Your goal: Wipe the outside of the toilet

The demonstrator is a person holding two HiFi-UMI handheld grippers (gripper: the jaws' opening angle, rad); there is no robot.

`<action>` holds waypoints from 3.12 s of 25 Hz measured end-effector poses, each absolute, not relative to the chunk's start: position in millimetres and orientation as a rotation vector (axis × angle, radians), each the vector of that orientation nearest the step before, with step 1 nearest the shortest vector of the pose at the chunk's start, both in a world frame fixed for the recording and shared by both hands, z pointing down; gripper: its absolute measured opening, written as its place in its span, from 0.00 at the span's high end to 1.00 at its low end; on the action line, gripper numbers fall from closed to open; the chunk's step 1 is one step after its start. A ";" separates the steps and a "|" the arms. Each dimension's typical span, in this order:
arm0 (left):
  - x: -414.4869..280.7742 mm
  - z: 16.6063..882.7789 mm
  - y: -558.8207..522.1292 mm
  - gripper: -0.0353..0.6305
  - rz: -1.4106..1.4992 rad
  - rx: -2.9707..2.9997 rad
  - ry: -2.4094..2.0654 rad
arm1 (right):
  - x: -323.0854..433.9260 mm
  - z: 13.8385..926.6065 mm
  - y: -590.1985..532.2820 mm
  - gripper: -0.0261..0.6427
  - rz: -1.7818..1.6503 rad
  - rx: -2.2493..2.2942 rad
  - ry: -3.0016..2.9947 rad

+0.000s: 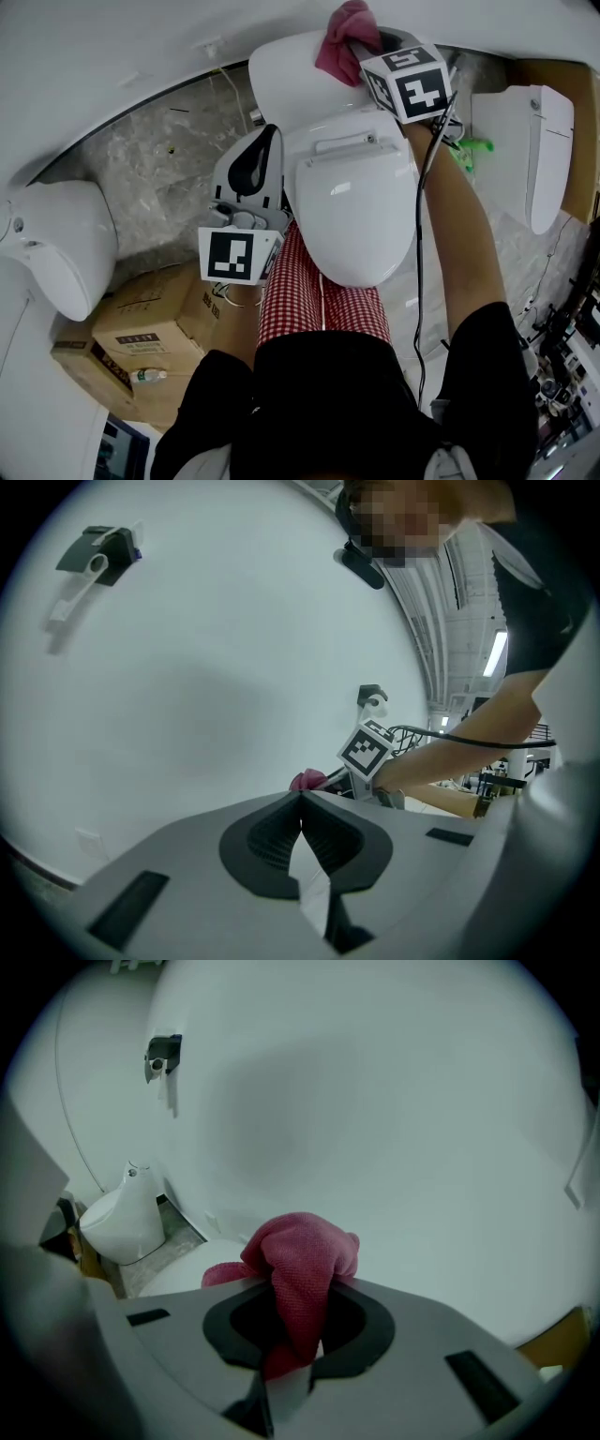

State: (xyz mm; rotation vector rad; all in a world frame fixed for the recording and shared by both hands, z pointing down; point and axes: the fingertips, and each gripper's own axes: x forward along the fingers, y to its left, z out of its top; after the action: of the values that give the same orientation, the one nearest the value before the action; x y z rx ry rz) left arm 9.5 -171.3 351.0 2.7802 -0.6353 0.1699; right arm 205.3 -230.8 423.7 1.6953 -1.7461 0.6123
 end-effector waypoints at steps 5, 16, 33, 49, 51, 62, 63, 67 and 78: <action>21.7 351.0 -162.6 0.93 0.170 2.788 -0.605 | 231.4 423.4 -214.6 0.84 0.596 1.738 -1.716; 44.2 354.5 -140.6 0.93 0.176 2.791 -0.544 | 287.2 424.6 -176.5 0.84 0.616 1.846 -1.633; 62.1 371.3 -119.0 0.93 0.241 2.776 -0.479 | 379.5 459.7 -102.1 0.84 0.704 1.941 -1.391; 58.1 371.3 -112.3 0.93 0.232 2.770 -0.469 | 378.6 435.0 -96.1 0.84 0.591 2.038 -1.398; 55.4 367.8 -112.9 0.93 0.226 2.774 -0.471 | 367.7 411.4 -103.4 0.84 0.544 2.086 -1.441; 17.1 354.3 -139.1 0.93 0.214 2.825 -0.593 | 231.4 287.2 -163.3 0.84 0.201 2.239 -1.854; 13.0 353.5 -141.1 0.93 0.208 2.820 -0.600 | 212.9 282.5 -167.3 0.84 0.186 2.236 -1.910; -2.3 353.1 -148.4 0.93 0.205 2.816 -0.624 | 142.4 280.5 -181.9 0.84 0.167 2.159 -2.082; -39.4 368.5 -168.2 0.93 0.229 2.783 -0.727 | 32.3 368.0 -194.5 0.84 0.435 1.917 -2.214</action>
State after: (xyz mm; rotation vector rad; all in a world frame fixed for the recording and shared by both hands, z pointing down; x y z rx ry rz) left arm -39.4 -168.2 368.5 2.7826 -0.7266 0.2293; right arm 32.3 -194.5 368.0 1.9171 -2.2135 0.4345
